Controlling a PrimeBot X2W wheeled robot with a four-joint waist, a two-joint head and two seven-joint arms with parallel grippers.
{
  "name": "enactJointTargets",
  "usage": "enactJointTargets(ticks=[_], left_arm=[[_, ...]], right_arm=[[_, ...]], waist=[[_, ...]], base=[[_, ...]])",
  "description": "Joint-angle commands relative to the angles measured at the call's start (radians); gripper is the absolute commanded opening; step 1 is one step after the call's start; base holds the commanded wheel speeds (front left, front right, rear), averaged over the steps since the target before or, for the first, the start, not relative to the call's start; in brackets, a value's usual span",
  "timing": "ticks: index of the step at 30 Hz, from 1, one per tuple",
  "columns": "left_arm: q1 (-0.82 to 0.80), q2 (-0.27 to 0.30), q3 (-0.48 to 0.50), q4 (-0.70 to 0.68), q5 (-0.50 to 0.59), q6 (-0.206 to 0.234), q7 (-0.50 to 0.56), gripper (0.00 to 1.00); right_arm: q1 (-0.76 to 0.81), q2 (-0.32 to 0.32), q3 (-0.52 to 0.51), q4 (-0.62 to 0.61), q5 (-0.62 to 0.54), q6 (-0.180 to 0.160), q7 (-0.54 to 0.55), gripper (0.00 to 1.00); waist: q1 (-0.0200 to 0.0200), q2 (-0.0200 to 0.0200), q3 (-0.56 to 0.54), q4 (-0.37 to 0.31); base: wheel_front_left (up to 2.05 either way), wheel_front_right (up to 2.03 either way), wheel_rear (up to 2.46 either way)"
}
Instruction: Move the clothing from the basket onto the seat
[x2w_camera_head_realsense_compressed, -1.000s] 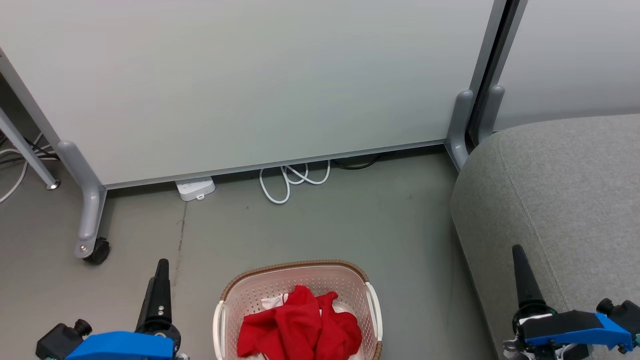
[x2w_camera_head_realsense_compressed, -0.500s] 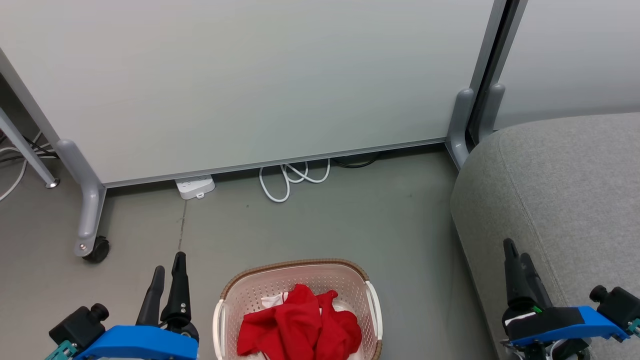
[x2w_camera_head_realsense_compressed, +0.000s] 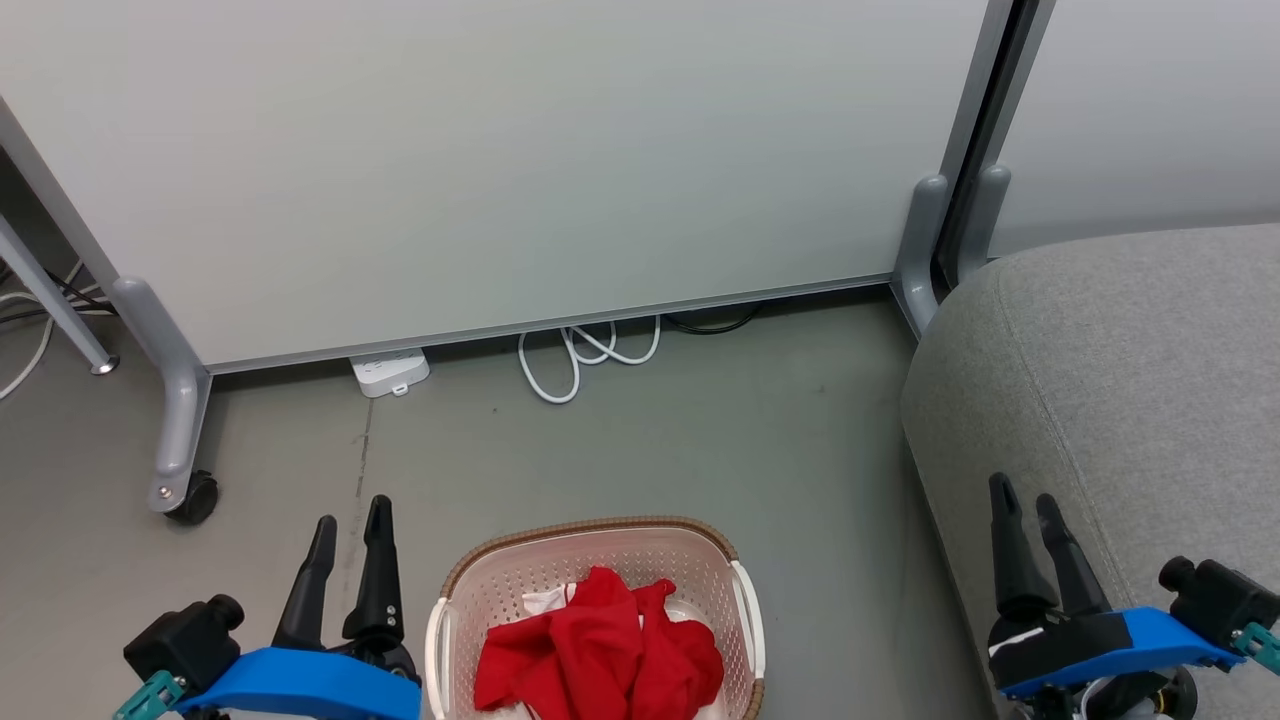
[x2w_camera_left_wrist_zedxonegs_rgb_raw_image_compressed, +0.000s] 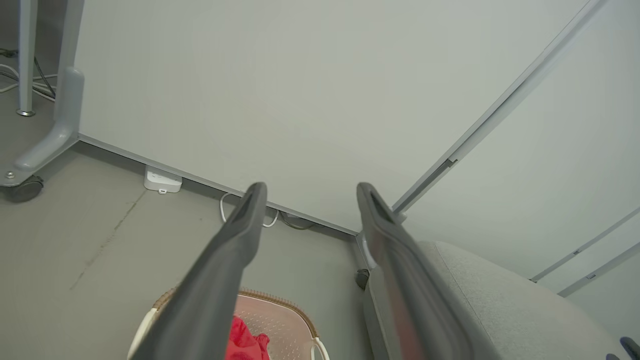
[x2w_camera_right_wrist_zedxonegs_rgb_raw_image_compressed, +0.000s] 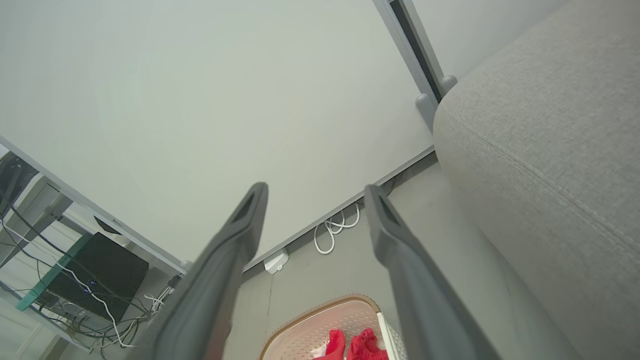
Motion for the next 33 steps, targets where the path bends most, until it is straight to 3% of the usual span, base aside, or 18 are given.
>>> enactJointTargets(ticks=[1,33], left_arm=[[-0.016,0.006,-0.002,-0.014,0.030,0.003,-0.010,1.00],[-0.009,0.006,-0.044,0.005,0.303,0.037,-0.088,1.00]], right_arm=[[-0.021,-0.005,0.006,-0.014,-0.035,0.000,-0.007,1.00],[-0.014,-0.006,0.023,-0.025,-0.355,0.000,-0.030,1.00]], waist=[[0.0000,0.0000,0.000,0.000],[0.0000,0.0000,-0.006,0.005]], base=[[0.00,0.00,0.00],[0.00,0.00,0.00]])
